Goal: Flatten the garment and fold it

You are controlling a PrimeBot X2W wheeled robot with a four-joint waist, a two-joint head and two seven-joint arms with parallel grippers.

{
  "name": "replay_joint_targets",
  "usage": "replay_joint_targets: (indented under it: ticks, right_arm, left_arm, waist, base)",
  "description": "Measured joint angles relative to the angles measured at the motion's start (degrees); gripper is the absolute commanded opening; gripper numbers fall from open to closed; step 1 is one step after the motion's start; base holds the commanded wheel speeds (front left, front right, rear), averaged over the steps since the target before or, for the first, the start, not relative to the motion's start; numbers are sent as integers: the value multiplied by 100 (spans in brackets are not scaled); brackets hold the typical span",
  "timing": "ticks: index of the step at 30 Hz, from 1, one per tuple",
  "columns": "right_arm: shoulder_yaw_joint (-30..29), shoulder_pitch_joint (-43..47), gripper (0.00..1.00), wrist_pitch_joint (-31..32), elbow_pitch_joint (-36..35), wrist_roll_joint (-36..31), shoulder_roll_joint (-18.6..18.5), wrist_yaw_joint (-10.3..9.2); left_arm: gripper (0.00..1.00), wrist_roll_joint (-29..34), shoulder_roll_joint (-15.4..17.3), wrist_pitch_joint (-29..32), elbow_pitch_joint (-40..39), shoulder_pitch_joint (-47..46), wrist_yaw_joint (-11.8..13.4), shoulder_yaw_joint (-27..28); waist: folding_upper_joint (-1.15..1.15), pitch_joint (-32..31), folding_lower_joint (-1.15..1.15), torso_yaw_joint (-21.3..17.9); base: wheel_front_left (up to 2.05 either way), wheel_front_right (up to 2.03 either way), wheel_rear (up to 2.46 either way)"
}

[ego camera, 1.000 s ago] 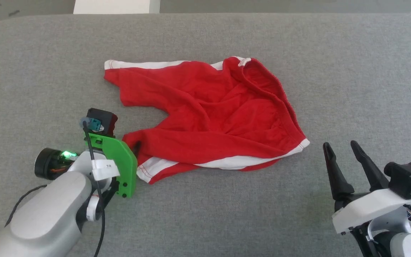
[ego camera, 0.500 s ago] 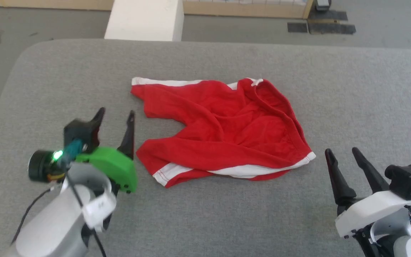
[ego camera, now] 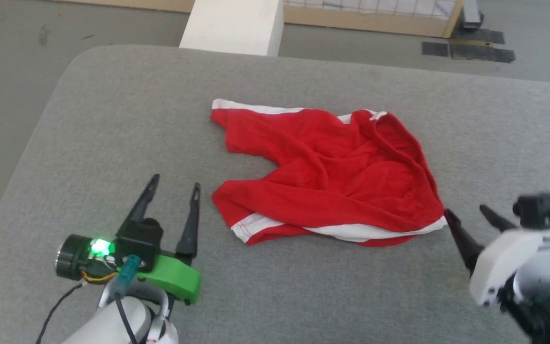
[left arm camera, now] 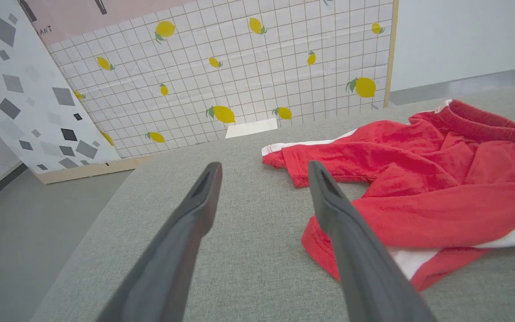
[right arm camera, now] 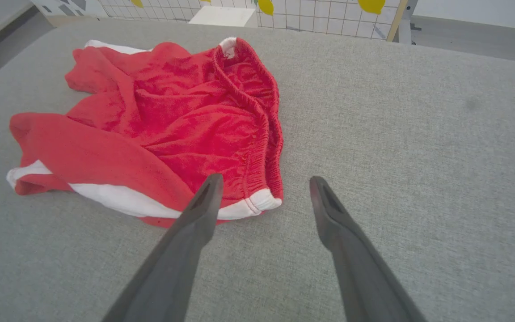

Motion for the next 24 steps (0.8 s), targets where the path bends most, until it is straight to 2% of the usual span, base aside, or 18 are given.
replay_joint_targets:
  ticks: [6,10,14,20,21,22,23,24]
  right_arm:
    - [62,-982,100,1459,488,77,-234,0]
    - [-11,-1529,100,2282,960,89,-224,0]
    - [-48,-1864,100,2753,1380,-25,-219,0]
    - [-136,-1978,100,2958,1728,-419,-246,0]
    - [-155,-2000,81,2959,1750,-445,-246,0]
    - [-157,-2025,29,2960,1766,-460,-247,0]
    - [-165,-2037,0,2952,1769,-460,-245,0]
    - [-170,-2040,0,2943,1763,-458,-243,0]
  left_arm:
    - [100,58,-181,-16,65,-41,-144,-65]
    - [100,68,-330,-18,126,-70,-191,-91]
    - [100,101,-444,-19,192,-119,-222,-115]
    - [100,109,-535,-25,258,-127,-268,-115]
    - [100,110,-549,-25,267,-128,-268,-113]
    - [100,110,-563,-25,279,-128,-268,-107]
    - [100,113,-575,-25,292,-128,-269,-98]
    - [100,118,-580,-25,304,-127,-269,-86]
  waist:
    - [0,233,0,176]
    - [0,382,0,333]
    - [0,502,0,508]
    - [0,634,0,730]
    - [0,649,0,754]
    - [0,665,0,779]
    - [0,678,0,798]
    - [0,685,0,804]
  base:
    - [0,0,0]
    - [0,0,0]
    - [0,0,0]
    - [0,0,0]
    - [0,0,0]
    - [0,0,0]
    - [0,0,0]
    - [0,0,0]
